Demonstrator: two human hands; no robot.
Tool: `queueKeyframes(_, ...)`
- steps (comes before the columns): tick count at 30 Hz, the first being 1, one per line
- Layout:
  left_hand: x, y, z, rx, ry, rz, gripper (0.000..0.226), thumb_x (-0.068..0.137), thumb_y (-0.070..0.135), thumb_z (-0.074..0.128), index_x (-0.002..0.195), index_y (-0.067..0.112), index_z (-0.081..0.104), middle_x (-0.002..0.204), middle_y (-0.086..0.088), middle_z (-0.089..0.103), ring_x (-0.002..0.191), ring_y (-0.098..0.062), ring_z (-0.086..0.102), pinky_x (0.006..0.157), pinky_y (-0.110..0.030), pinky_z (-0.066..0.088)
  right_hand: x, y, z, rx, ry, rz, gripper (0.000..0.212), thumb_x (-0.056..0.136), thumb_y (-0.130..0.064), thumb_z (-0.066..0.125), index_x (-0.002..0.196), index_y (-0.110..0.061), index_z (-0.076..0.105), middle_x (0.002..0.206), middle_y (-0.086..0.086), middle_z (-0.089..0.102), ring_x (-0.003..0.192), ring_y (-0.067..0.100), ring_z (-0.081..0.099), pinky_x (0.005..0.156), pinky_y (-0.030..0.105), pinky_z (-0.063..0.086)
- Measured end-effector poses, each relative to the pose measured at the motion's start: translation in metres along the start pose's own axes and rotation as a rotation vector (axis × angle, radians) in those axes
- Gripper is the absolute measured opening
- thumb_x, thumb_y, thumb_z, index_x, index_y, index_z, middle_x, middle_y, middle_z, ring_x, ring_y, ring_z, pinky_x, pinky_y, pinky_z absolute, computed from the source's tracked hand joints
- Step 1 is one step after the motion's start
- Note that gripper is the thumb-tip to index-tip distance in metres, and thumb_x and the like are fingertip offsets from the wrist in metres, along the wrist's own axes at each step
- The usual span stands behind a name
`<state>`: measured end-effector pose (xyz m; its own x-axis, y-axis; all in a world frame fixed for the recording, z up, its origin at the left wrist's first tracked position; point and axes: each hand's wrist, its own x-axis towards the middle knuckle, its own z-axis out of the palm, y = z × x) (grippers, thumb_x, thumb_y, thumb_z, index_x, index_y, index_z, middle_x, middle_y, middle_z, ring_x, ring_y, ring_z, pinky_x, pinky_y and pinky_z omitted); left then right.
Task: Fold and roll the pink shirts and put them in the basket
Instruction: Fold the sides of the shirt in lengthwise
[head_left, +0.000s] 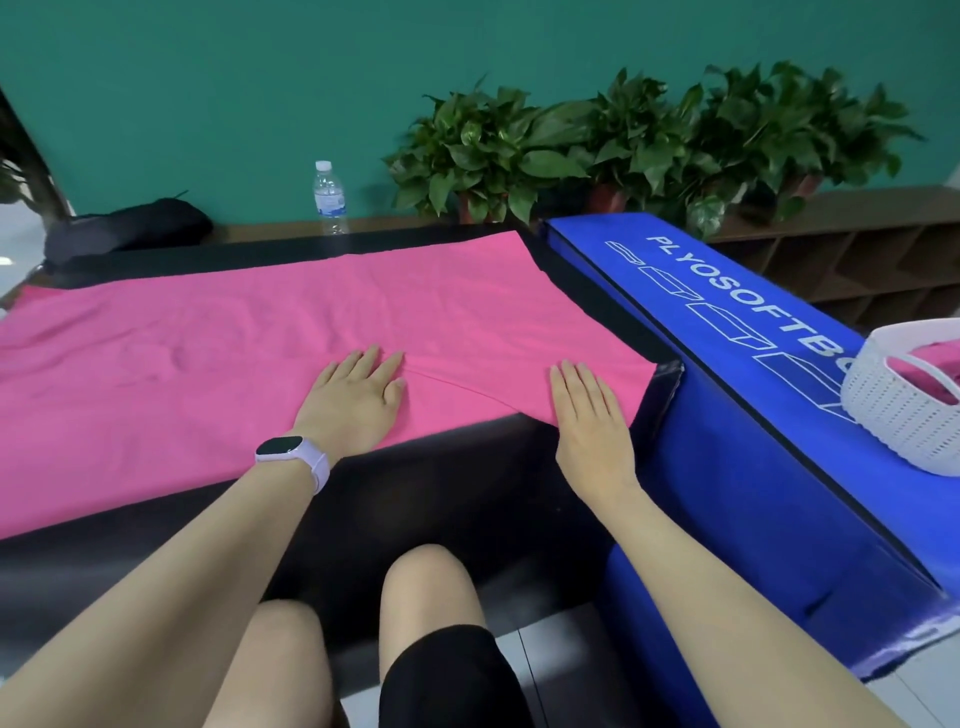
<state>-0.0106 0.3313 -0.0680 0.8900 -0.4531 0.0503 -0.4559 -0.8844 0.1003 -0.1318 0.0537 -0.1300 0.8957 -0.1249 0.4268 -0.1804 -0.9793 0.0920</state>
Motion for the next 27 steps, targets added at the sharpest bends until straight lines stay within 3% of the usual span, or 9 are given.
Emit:
queueKeyframes(4, 0.001, -0.001, 0.0, -0.005, 0.011, 0.006, 0.055, 0.107, 0.042, 0.013, 0.161, 0.03, 0.011, 0.168, -0.002, 0.01, 0.155, -0.022, 0.008, 0.125, -0.042, 0.007, -0.015, 0.026, 0.002, 0.035, 0.038, -0.018, 0.09, 0.068, 0.01, 0.041, 0.156, 0.0, 0.025, 0.158, 0.02, 0.037, 0.146, 0.036, 0.036, 0.117, 0.05, 0.036)
queueKeyframes(9, 0.007, -0.005, 0.001, -0.024, -0.028, 0.029, 0.055, 0.108, 0.043, 0.017, 0.161, 0.027, 0.015, 0.168, -0.005, 0.013, 0.154, -0.026, 0.011, 0.125, -0.044, 0.009, -0.029, 0.059, -0.005, 0.18, 0.093, -0.093, 0.077, 0.073, 0.019, 0.056, 0.148, 0.0, 0.046, 0.152, 0.014, 0.048, 0.141, 0.03, 0.046, 0.117, 0.044, 0.036)
queueKeyframes(12, 0.016, -0.012, -0.009, -0.115, -0.015, 0.091, 0.051, 0.107, 0.04, 0.034, 0.155, 0.022, 0.034, 0.161, -0.007, 0.033, 0.146, -0.028, 0.032, 0.12, -0.042, 0.026, -0.024, 0.071, -0.021, 0.412, 0.053, -0.004, 0.059, 0.089, 0.005, 0.053, 0.145, -0.015, 0.054, 0.143, 0.002, 0.059, 0.127, 0.021, 0.055, 0.11, 0.039, 0.04)
queueKeyframes(14, 0.016, -0.014, -0.015, -0.135, 0.076, 0.109, 0.043, 0.105, 0.035, 0.042, 0.145, 0.023, 0.05, 0.148, -0.003, 0.052, 0.131, -0.03, 0.052, 0.107, -0.041, 0.042, -0.014, 0.075, -0.03, 0.53, 0.026, 0.094, 0.043, 0.097, -0.012, 0.047, 0.137, -0.025, 0.058, 0.108, -0.017, 0.07, 0.091, 0.007, 0.061, 0.087, 0.039, 0.051)
queueKeyframes(15, 0.016, -0.014, -0.017, -0.113, 0.119, 0.095, 0.039, 0.105, 0.033, 0.043, 0.141, 0.025, 0.055, 0.143, -0.001, 0.058, 0.125, -0.031, 0.057, 0.102, -0.042, 0.046, -0.007, 0.077, -0.032, 0.561, 0.047, 0.116, 0.033, 0.1, -0.019, 0.046, 0.129, -0.027, 0.061, 0.083, -0.021, 0.065, 0.072, 0.004, 0.057, 0.071, 0.036, 0.049)
queueKeyframes(17, 0.017, -0.011, -0.018, -0.076, 0.171, 0.057, 0.035, 0.104, 0.029, 0.045, 0.135, 0.028, 0.061, 0.133, -0.002, 0.065, 0.115, -0.034, 0.063, 0.095, -0.045, 0.051, 0.01, 0.08, -0.033, 0.625, 0.137, 0.135, 0.022, 0.104, -0.032, 0.042, 0.107, -0.022, 0.062, 0.062, -0.016, 0.051, 0.056, 0.006, 0.047, 0.058, 0.03, 0.035)
queueKeyframes(19, 0.022, -0.007, -0.021, -0.062, 0.188, 0.053, 0.032, 0.102, 0.028, 0.047, 0.129, 0.027, 0.066, 0.122, -0.005, 0.07, 0.106, -0.036, 0.064, 0.088, -0.045, 0.053, 0.031, 0.08, -0.036, 0.654, 0.218, 0.156, 0.032, 0.106, -0.041, 0.039, 0.101, -0.018, 0.061, 0.057, -0.01, 0.043, 0.053, 0.009, 0.043, 0.056, 0.028, 0.031)
queueKeyframes(23, 0.038, -0.009, -0.024, -0.134, 0.212, 0.069, 0.025, 0.099, 0.026, 0.056, 0.118, 0.019, 0.07, 0.104, -0.011, 0.066, 0.101, -0.038, 0.059, 0.086, -0.048, 0.051, 0.081, 0.078, -0.041, 0.683, 0.277, 0.26, 0.029, 0.106, -0.042, 0.041, 0.079, -0.034, 0.049, 0.057, -0.01, 0.04, 0.051, 0.011, 0.039, 0.052, 0.031, 0.031)
queueKeyframes(27, 0.054, -0.026, -0.023, -0.237, 0.288, 0.084, 0.015, 0.1, 0.023, 0.056, 0.095, 0.018, 0.068, 0.084, -0.001, 0.064, 0.085, -0.032, 0.06, 0.08, -0.042, 0.046, 0.136, 0.084, -0.045, 0.707, 0.316, 0.314, 0.017, 0.105, -0.033, 0.045, 0.103, -0.022, 0.059, 0.061, -0.009, 0.052, 0.061, 0.02, 0.047, 0.061, 0.039, 0.04)
